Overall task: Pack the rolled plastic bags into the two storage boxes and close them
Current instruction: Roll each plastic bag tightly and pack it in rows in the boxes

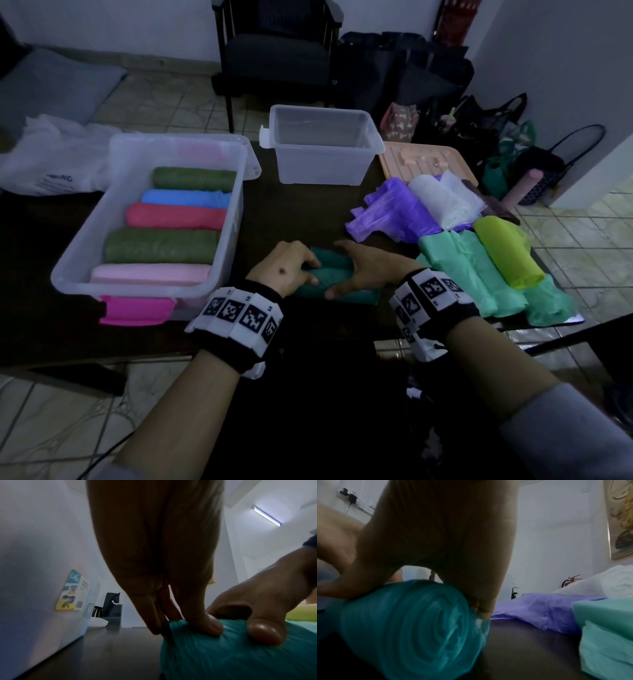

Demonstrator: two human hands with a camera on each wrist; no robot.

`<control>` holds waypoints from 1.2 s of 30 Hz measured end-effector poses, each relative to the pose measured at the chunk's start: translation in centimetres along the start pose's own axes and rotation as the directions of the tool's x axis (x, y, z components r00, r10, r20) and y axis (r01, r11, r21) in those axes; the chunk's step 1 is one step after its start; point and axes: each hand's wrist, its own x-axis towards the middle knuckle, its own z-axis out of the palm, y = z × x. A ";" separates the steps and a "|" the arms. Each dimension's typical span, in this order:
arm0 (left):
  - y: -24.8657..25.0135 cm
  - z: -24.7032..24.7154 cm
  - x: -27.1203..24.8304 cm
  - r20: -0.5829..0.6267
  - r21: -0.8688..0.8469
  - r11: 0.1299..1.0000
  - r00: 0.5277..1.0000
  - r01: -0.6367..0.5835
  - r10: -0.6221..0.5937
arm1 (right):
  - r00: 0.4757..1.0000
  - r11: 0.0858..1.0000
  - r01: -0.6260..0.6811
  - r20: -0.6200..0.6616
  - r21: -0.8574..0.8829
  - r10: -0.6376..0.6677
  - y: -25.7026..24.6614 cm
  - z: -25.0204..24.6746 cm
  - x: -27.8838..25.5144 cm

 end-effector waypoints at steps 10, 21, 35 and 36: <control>0.0 -0.1 0.4 0.034 0.000 1.000 0.999 0.016 -0.016 | 0.979 0.920 0.038 -0.171 -0.389 -0.113 -2.1 3.8 -2.5; 2.0 -2.3 -3.4 -0.293 -0.042 0.992 0.951 -0.118 0.101 | 0.904 0.964 0.085 -0.388 -0.254 -0.182 -3.0 3.6 -2.4; -9.3 -8.9 -14.1 -0.746 -0.495 0.853 0.424 0.165 -0.514 | 0.689 0.802 0.522 -0.410 -0.291 -0.598 -20.5 -1.1 -0.9; -9.9 -8.6 -14.1 -0.705 -0.540 0.820 0.432 0.187 -0.563 | 0.719 0.802 0.508 -0.357 -0.315 -0.596 -21.6 -0.8 -0.5</control>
